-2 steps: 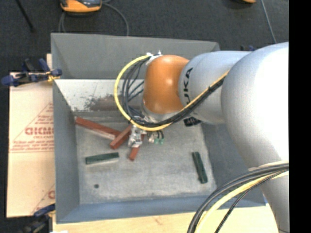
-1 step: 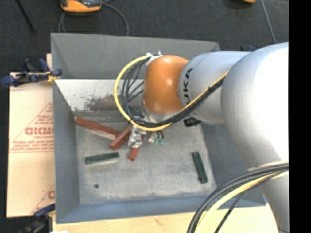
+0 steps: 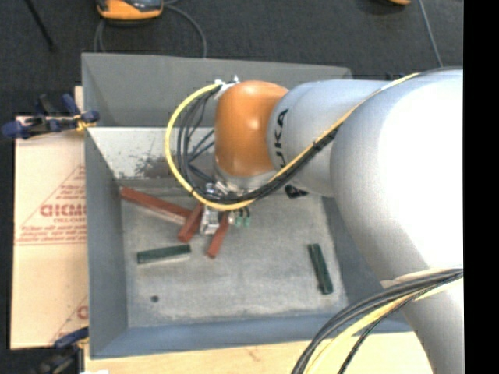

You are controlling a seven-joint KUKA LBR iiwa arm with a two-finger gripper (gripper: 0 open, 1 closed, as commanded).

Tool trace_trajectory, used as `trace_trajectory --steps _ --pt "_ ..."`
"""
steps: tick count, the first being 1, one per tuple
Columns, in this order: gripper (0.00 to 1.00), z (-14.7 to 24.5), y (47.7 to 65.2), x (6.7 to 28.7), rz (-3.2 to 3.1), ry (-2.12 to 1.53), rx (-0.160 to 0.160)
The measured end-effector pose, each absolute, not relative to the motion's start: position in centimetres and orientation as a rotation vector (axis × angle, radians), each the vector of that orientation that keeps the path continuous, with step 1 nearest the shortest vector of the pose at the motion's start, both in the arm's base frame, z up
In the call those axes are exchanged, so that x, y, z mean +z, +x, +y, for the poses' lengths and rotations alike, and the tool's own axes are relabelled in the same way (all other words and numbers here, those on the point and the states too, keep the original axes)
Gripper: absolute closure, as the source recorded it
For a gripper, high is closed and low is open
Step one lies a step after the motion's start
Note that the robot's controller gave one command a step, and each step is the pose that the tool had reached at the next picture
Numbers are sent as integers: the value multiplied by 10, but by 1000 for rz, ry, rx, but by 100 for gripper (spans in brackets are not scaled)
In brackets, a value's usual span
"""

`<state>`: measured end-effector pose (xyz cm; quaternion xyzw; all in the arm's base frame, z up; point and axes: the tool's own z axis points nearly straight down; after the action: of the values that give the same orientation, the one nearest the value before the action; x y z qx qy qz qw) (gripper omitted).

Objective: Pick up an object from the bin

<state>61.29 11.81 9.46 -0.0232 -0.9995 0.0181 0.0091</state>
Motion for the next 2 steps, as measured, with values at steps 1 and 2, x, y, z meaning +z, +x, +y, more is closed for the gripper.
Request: trace_trajectory --steps 1,2 --pt "100 130 618 101 -3156 -70 6" --pt "100 172 620 116 -3144 121 2"
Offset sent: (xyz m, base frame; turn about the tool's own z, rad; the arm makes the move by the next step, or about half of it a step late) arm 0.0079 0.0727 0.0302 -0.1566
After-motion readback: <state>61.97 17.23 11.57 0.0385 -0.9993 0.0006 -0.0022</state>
